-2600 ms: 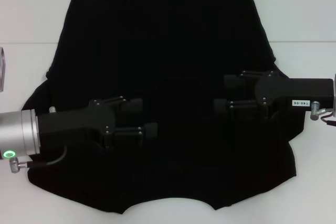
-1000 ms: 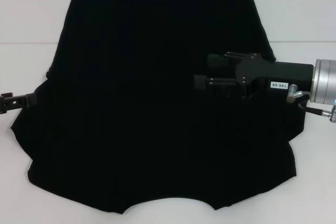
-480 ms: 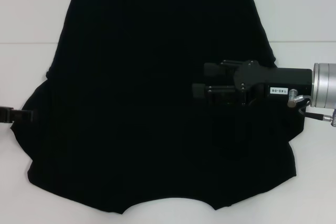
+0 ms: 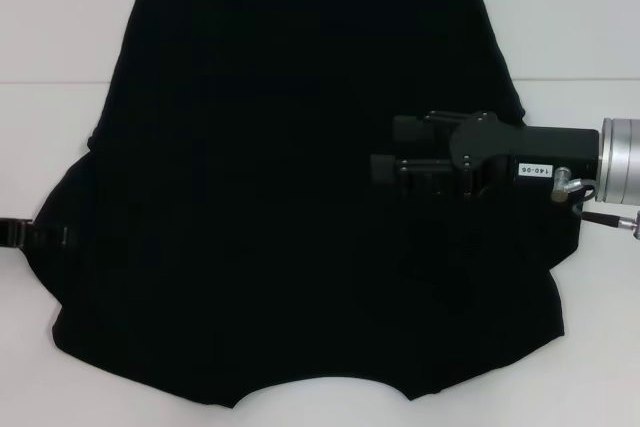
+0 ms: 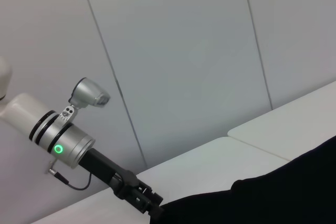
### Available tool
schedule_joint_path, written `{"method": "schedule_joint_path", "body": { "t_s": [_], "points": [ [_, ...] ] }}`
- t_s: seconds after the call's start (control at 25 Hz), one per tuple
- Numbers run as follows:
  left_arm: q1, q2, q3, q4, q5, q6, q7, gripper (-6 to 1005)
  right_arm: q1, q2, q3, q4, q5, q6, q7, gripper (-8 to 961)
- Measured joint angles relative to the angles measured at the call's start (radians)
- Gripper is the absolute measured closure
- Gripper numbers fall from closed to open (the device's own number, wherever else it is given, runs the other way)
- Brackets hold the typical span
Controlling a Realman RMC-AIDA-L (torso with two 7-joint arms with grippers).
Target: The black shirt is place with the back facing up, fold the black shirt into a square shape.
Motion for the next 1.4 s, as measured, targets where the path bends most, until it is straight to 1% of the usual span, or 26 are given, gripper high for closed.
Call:
{"method": "schedule_joint_path", "body": {
  "t_s": [0.2, 0.88, 1.08, 1.32, 1.4],
  "points": [
    [0.006, -0.005, 0.001, -0.004, 0.01, -0.02, -0.002, 198, 0.0, 0.0, 0.001, -0.001, 0.0, 0.001, -0.002, 99],
    [0.01, -0.008, 0.016, -0.003, 0.017, -0.038, 0.0, 314, -0.002, 0.0, 0.003, -0.001, 0.0, 0.001, -0.003, 100],
    [0.002, -0.002, 0.013, -0.027, 0.034, -0.039, -0.003, 348, -0.002, 0.0, 0.006, -0.001, 0.0, 0.002, -0.003, 101],
    [0.0, -0.001, 0.015, -0.03, 0.037, -0.04, -0.003, 593, -0.002, 0.0, 0.009, -0.001, 0.0, 0.002, -0.003, 100],
    [0.0, -0.001, 0.016, -0.031, 0.037, -0.04, -0.003, 652, -0.003, 0.0, 0.009, -0.001, 0.0, 0.002, -0.003, 99]
  ]
}}
